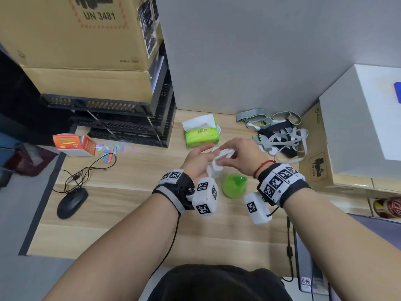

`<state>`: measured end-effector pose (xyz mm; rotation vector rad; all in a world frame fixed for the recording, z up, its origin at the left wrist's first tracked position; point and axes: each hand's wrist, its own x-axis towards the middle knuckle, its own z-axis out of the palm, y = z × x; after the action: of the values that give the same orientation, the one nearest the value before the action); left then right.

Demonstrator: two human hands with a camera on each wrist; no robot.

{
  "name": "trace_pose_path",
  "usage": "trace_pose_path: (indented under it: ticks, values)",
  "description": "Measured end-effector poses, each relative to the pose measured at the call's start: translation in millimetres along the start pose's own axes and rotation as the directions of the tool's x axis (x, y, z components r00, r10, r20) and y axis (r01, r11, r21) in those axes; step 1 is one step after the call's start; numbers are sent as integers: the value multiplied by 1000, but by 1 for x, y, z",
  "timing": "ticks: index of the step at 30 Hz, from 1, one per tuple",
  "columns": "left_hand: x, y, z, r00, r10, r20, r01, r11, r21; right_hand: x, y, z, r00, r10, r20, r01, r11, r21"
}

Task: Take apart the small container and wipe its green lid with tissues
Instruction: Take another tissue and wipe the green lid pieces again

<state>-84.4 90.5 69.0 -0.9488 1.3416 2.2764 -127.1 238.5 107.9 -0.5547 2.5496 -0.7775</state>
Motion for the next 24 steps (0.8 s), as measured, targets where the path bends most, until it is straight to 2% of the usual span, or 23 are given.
trace_pose_path:
  ticks: [3,5,8,10,13,16,18,20,22,24]
  values:
    - [5,3,-4,998,-18,57,18,1000,-14,3,3,-1,998,1,-64,-2,1000,-4]
    - [7,5,-6,994,-37,102,31,998,60,7,4,-2,996,19,-85,-19,1000,1]
    - [7,10,-6,982,-119,148,97,984,150,17,2,-3,993,31,-116,-17,992,126]
    - [11,15,-5,972,-158,172,148,987,70,25,-5,-3,994,35,-107,-19,989,144]
    - [26,25,-11,994,-88,62,89,996,-14,39,-12,-1,999,39,35,-42,994,99]
    - [37,36,-23,996,30,-83,-19,991,130,58,-18,-6,989,63,131,-68,997,33]
    - [49,40,-35,984,114,-136,-57,927,370,79,-21,-10,988,101,113,-97,995,-35]
    - [62,46,-43,974,180,-141,-65,810,582,104,-22,-8,991,105,85,-89,981,-175]
    - [75,50,-49,983,123,-138,4,731,682,133,-19,0,989,99,106,-72,969,-234]
    - [85,55,-54,987,99,-125,46,575,817,157,-18,9,981,107,161,-59,958,-281]
